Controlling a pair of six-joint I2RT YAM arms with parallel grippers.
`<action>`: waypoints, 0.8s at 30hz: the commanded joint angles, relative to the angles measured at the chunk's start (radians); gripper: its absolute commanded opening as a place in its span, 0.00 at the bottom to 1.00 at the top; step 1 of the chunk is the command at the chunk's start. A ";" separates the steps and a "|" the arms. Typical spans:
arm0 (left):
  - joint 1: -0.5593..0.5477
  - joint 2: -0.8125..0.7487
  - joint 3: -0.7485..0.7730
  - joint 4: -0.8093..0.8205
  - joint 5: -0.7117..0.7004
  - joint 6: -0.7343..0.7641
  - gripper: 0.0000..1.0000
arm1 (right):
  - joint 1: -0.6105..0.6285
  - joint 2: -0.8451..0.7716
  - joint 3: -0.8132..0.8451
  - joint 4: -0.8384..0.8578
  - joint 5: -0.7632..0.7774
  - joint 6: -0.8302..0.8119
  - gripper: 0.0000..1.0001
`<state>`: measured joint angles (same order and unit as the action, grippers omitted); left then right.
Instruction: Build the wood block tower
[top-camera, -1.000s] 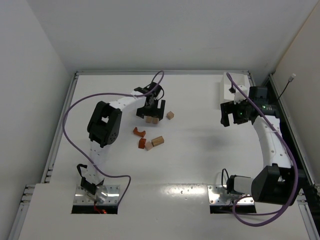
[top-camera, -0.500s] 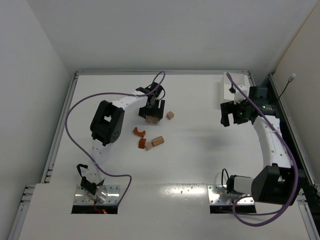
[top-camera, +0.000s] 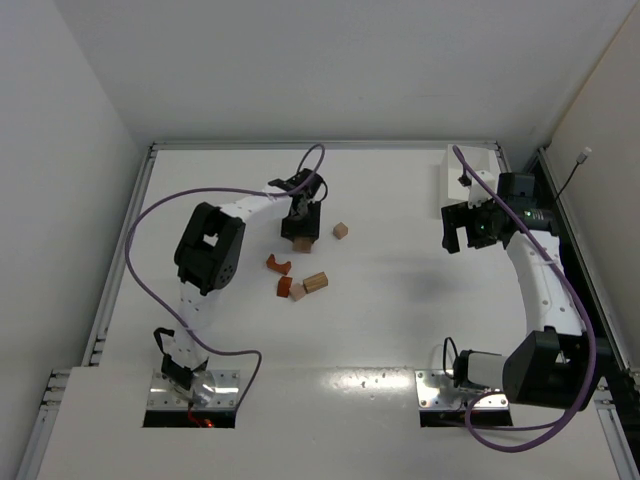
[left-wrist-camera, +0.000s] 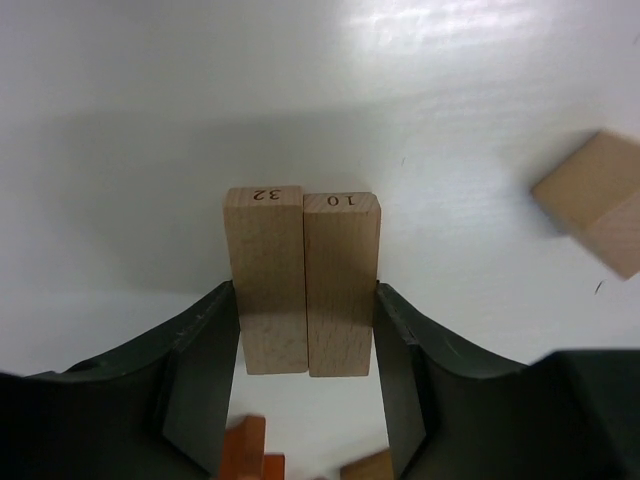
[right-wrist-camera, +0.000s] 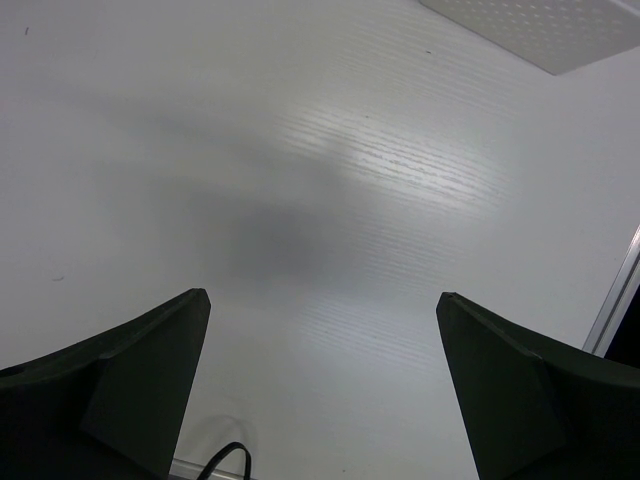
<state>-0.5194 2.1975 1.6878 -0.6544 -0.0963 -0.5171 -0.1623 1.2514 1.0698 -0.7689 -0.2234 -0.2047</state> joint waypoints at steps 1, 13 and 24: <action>-0.034 -0.074 -0.100 -0.040 0.033 -0.110 0.00 | -0.006 0.000 0.012 0.023 0.001 0.007 0.95; -0.120 -0.147 -0.169 -0.040 0.139 -0.201 0.00 | -0.006 0.000 -0.007 0.043 -0.019 0.050 0.95; -0.100 -0.035 -0.059 -0.050 0.050 -0.201 0.00 | -0.043 -0.038 -0.027 0.025 -0.028 0.050 0.95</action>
<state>-0.6323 2.1368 1.6024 -0.6949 -0.0246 -0.6975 -0.1947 1.2484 1.0531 -0.7612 -0.2276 -0.1741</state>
